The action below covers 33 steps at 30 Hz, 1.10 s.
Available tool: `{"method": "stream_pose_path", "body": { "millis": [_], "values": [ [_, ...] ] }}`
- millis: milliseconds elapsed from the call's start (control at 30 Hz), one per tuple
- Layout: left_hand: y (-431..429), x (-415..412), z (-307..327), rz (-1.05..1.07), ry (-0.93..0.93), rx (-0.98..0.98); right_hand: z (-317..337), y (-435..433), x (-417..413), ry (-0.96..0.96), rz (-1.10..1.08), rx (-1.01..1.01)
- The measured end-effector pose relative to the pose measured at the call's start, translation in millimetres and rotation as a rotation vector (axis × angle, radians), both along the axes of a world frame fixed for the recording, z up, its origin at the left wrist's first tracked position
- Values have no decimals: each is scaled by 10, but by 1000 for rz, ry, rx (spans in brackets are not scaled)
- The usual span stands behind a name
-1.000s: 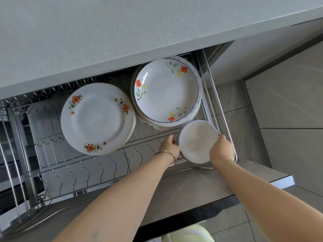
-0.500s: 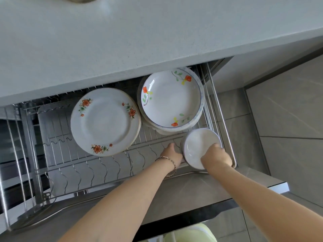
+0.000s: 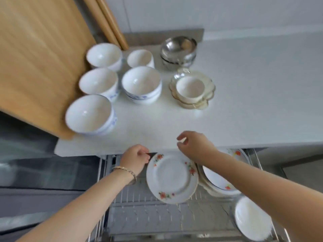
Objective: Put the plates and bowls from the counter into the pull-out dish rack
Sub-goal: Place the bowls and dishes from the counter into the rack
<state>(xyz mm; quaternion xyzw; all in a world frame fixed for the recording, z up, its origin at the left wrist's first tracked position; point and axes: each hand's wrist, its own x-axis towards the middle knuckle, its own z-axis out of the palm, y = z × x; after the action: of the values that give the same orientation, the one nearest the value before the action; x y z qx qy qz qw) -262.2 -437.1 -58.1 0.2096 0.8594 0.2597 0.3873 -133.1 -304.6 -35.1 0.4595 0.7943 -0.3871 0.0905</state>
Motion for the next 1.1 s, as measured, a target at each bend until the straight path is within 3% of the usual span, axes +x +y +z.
{"method": "stream_pose_path", "body": {
  "millis": [67, 233, 367, 533, 633, 767, 867, 1100],
  "values": [
    [-98, -353, 135, 52, 57, 5, 82, 36, -429, 91, -66, -69],
    [-258, -875, 157, 29, 103, -40, 106, 189, -1533, 359, -583, -588],
    [-317, -1004, 43, -36, 67, -36, -125, 360, -2020, 513, -800, -604],
    [-423, -1016, -87, -16, -60, -13, -274, 374, -2037, 560, -863, -581],
    [-459, -970, -74, 15, -132, 25, -221, 272, -1778, 480, -834, -543],
    [-347, -765, 149, 196, -395, 187, -139, 22, -1081, 293, -661, -436],
    [-235, -580, 332, 201, -450, 264, -60, -140, -474, 225, -532, -390],
    [-134, 401, 152, -249, -213, -85, 65, -367, 928, 40, -185, -296]
  ]
}}
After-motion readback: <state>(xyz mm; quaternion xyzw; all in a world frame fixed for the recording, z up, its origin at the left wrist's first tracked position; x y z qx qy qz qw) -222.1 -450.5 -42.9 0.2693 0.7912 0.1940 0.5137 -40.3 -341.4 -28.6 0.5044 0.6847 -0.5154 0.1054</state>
